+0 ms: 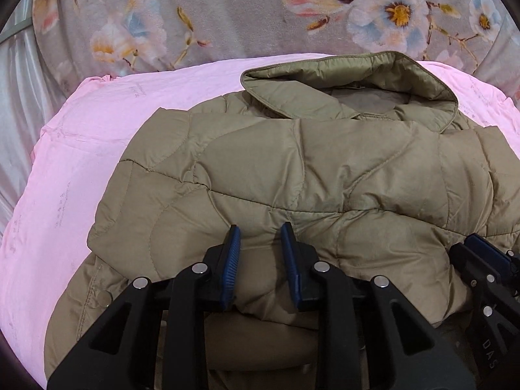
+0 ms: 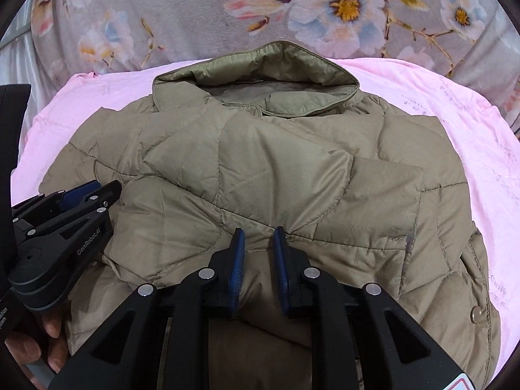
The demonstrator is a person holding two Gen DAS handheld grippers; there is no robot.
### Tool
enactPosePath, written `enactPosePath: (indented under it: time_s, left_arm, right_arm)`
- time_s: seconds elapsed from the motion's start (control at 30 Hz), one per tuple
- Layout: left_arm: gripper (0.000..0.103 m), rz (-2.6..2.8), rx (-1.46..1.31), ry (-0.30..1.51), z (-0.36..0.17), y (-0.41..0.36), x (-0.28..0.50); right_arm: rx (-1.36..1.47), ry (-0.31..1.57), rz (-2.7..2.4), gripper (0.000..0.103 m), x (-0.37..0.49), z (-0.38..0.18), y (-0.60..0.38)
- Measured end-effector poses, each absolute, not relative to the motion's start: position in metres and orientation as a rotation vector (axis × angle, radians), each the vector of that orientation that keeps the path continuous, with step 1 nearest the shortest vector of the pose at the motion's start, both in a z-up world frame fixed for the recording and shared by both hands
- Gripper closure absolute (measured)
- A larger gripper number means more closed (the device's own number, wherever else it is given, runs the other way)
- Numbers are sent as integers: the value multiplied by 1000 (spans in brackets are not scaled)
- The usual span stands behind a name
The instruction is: Fold large clothes
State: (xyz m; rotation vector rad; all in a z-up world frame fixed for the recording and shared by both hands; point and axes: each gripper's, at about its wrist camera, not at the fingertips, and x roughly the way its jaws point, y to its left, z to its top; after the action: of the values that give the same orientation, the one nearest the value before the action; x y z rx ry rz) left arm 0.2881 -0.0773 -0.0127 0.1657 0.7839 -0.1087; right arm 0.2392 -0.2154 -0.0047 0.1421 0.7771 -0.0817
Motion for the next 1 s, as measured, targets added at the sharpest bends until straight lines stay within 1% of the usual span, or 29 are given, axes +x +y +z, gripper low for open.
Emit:
enactPosePath:
  time_s: [0.37,0.5,0.57,0.6,0.7,0.73,0.77,0.83,0.87,0.93,1.0]
  left_arm:
    - [78,-104,175,784,-14,-80,289]
    - [78,-109,170,785,-14,-79,290]
    - [77,-137,123,790,-12,-73,291]
    - [72,-174,66,800,-9,-64,292]
    - [69,-258,-75,864,5,-38,303]
    - [69,-259,-102,867,11,-31,308]
    - [67,-258,-135,864,21,-23,316]
    - [57,-252,-183,865,33,-15,335]
    - [52,-259,-214,871,38,-13,347]
    - [52,-252,-248,901,41,-15,372]
    - [52,-276,-277,931,38,-21,390]
  right_arm:
    - [161,779,-71,87,240,-6,-217]
    - [180,779,-59,85,240,-6,-219]
    - [213,780,-33,83,240,-5,-225]
    - [239,783,-13,81,239,-3,-229]
    - [395,795,71,72,236,9,-257]
    - [435,781,69,67,236,14,-268]
    - [468,764,64,65,238,19,-280]
    - [542,731,53,55,247,28,-304]
    - [583,716,47,53,256,30,-317]
    - [640,703,36,49,273,28,-336]
    - [684,714,32,48,291,21,-351]
